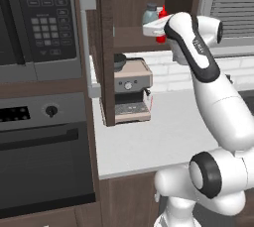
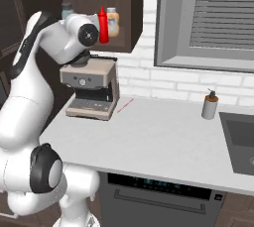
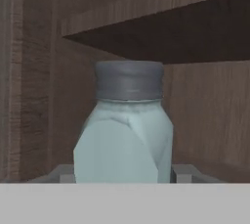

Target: Put the shaker and condiment bottle from the counter next to their counterparts in the cabinet.

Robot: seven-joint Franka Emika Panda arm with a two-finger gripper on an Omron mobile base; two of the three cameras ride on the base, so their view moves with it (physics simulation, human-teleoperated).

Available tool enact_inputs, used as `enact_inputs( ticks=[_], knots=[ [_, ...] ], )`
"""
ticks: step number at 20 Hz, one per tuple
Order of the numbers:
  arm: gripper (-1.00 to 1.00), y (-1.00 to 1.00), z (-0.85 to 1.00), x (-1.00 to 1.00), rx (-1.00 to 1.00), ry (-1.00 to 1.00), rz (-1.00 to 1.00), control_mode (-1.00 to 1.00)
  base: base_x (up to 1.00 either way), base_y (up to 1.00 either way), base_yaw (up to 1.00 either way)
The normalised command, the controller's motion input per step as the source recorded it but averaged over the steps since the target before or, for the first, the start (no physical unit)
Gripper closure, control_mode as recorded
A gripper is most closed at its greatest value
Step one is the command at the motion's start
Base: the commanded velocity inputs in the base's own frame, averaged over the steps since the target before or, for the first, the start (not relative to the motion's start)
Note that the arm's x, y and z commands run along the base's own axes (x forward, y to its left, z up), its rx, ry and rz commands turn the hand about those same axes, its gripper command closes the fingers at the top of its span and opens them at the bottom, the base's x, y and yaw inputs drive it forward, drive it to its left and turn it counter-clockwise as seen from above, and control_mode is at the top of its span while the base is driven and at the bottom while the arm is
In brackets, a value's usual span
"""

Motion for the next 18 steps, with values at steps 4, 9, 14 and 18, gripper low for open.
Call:
enact_inputs(
  ticks=[4,9,14,18],
  knots=[
    [1.00,0.00,-0.15,0.00,0.00,-0.02,0.00,-1.00,0.00,0.00,0.00],
    [1.00,0.06,-0.29,0.00,0.00,-0.03,0.00,-1.00,0.00,0.00,0.00],
    [1.00,0.28,-0.37,-0.01,0.00,0.00,0.00,-1.00,0.00,0.00,0.00],
    [1.00,0.00,-0.09,0.00,0.00,0.00,0.00,-1.00,0.00,0.00,0.00]
  ],
)
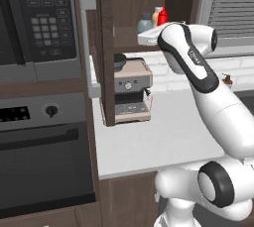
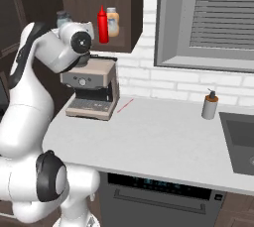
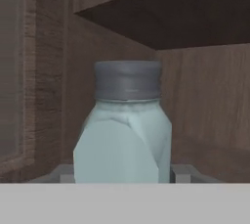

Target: Put the shaker and condiment bottle from the counter next to their counterparts in the cabinet.

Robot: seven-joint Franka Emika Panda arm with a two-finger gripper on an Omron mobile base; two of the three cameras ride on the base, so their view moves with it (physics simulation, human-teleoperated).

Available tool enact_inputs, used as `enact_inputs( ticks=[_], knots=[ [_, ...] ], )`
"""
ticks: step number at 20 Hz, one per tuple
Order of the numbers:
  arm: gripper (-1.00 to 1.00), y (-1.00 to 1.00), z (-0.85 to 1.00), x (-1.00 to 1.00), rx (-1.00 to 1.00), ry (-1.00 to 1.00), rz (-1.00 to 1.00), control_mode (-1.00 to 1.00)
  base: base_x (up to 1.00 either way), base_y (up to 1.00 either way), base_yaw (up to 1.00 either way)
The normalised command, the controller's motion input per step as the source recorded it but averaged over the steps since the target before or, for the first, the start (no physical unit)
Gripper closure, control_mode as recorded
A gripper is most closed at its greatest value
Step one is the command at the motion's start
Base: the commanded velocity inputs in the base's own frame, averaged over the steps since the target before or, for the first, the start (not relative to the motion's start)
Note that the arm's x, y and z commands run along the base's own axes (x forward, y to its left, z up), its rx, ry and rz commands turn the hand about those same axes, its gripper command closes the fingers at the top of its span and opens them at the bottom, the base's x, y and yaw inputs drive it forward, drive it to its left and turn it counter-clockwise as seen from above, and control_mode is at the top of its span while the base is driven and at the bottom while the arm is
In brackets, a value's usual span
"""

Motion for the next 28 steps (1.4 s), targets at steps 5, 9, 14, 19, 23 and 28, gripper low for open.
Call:
enact_inputs(
  ticks=[5,9,14,19,23,28],
  knots=[
    [1.00,0.22,-0.48,0.07,0.01,0.00,-0.02,-1.00,0.00,0.00,0.00],
    [1.00,0.12,-0.24,0.26,0.05,0.00,-0.06,-1.00,0.00,0.00,0.00],
    [1.00,0.07,0.00,0.42,0.07,0.03,-0.06,-1.00,0.00,0.00,0.00],
    [1.00,0.04,0.00,0.42,0.05,0.05,-0.06,-1.00,0.00,0.00,0.00],
    [1.00,0.13,-0.03,0.41,0.00,0.04,-0.04,-1.00,0.00,0.00,0.00],
    [1.00,0.21,-0.02,0.29,0.00,0.00,-0.02,-1.00,0.00,0.00,0.00]
  ],
)
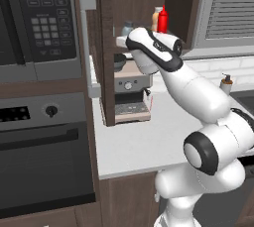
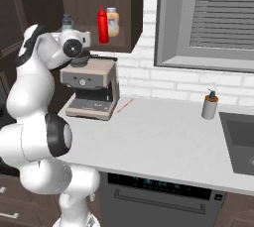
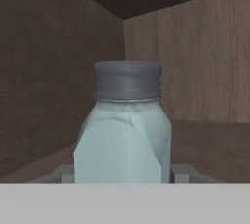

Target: Put the shaker and condiment bottle from the counter next to their counterparts in the cabinet.

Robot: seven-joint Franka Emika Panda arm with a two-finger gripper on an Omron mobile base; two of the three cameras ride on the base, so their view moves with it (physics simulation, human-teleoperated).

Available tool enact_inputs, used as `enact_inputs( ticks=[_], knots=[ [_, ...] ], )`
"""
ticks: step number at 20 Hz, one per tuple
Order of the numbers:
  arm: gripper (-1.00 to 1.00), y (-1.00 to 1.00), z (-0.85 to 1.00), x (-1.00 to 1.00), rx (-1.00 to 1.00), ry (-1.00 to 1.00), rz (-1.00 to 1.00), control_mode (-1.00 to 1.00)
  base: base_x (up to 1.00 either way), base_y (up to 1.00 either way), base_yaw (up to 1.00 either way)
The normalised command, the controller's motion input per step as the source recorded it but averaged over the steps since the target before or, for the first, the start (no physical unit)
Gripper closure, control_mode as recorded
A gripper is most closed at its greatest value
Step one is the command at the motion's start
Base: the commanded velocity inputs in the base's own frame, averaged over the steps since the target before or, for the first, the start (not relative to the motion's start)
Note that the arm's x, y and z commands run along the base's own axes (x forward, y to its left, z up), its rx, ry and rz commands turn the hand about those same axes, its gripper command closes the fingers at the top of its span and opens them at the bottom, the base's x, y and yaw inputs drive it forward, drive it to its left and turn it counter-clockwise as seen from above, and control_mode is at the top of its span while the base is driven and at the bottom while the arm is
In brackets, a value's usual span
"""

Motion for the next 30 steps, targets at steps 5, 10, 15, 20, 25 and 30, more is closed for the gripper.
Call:
enact_inputs(
  ticks=[5,10,15,20,25,30],
  knots=[
    [1.00,0.11,-0.04,0.23,0.00,0.00,-0.01,-1.00,0.00,0.00,0.00],
    [-1.00,0.01,-0.09,0.12,0.00,0.00,-0.01,-1.00,0.00,0.00,0.00],
    [-1.00,0.00,-0.02,0.07,0.00,0.00,0.00,-1.00,0.00,0.00,0.00],
    [-1.00,0.00,0.00,0.01,0.02,-0.03,0.00,-1.00,0.00,0.00,0.00],
    [-1.00,-0.26,0.14,-0.38,0.01,-0.01,-0.04,-1.00,0.00,0.00,0.00],
    [-1.00,-0.77,0.12,-0.95,0.00,-0.02,-0.07,-1.00,0.00,0.00,0.00]
  ],
)
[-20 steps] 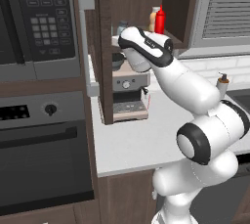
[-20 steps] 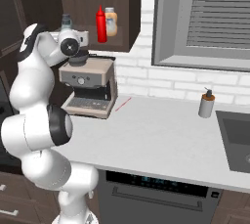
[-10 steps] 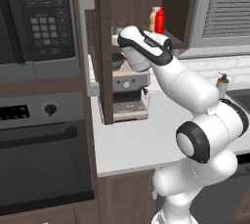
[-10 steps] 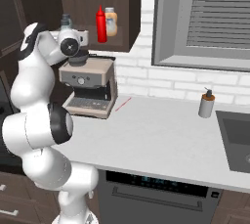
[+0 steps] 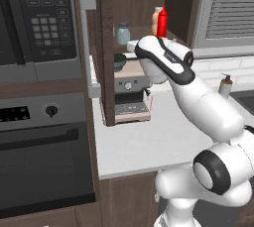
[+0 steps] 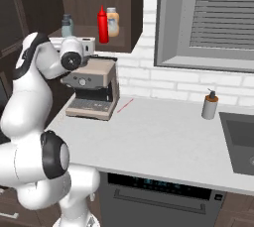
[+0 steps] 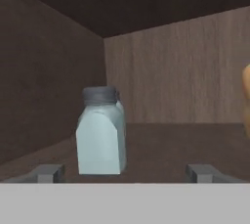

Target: Put the shaker and condiment bottle from the counter next to their counterparts in the cabinet.

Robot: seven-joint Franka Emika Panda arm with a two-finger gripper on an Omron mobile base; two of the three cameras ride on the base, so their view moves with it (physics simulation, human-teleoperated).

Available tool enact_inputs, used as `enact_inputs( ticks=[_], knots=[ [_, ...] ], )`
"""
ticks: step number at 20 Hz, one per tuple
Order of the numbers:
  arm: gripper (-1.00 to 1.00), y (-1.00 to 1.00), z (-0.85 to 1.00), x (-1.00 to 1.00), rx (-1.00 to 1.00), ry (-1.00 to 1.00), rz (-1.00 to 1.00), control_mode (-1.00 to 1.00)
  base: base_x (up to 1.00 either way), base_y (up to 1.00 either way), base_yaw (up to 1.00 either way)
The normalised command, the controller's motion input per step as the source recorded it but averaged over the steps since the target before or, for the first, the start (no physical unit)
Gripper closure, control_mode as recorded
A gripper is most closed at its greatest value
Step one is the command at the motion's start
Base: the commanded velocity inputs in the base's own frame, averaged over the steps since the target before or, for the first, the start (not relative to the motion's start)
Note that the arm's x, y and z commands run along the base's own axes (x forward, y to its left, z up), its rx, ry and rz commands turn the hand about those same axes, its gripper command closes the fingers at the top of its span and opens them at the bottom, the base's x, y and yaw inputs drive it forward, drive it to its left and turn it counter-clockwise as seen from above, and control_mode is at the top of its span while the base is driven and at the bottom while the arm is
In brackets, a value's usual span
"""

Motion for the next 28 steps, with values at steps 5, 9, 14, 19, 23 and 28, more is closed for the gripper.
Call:
enact_inputs(
  ticks=[5,9,14,19,23,28],
  knots=[
    [-1.00,-0.83,0.23,-1.00,0.00,-0.15,-0.04,-1.00,0.00,0.00,0.00],
    [-1.00,-0.73,0.29,-1.00,0.00,-0.19,0.07,-1.00,0.00,0.00,0.00],
    [-1.00,-0.88,0.39,-1.00,-0.04,-0.11,0.29,-1.00,0.00,0.00,0.00],
    [-1.00,-0.98,0.50,-1.00,-0.16,-0.07,0.30,-1.00,0.00,0.00,0.00],
    [-1.00,-0.99,0.67,-1.00,-0.19,-0.01,0.13,-1.00,0.00,0.00,0.00],
    [-1.00,-1.00,0.71,-1.00,-0.19,0.00,0.01,-1.00,0.00,0.00,0.00]
  ],
)
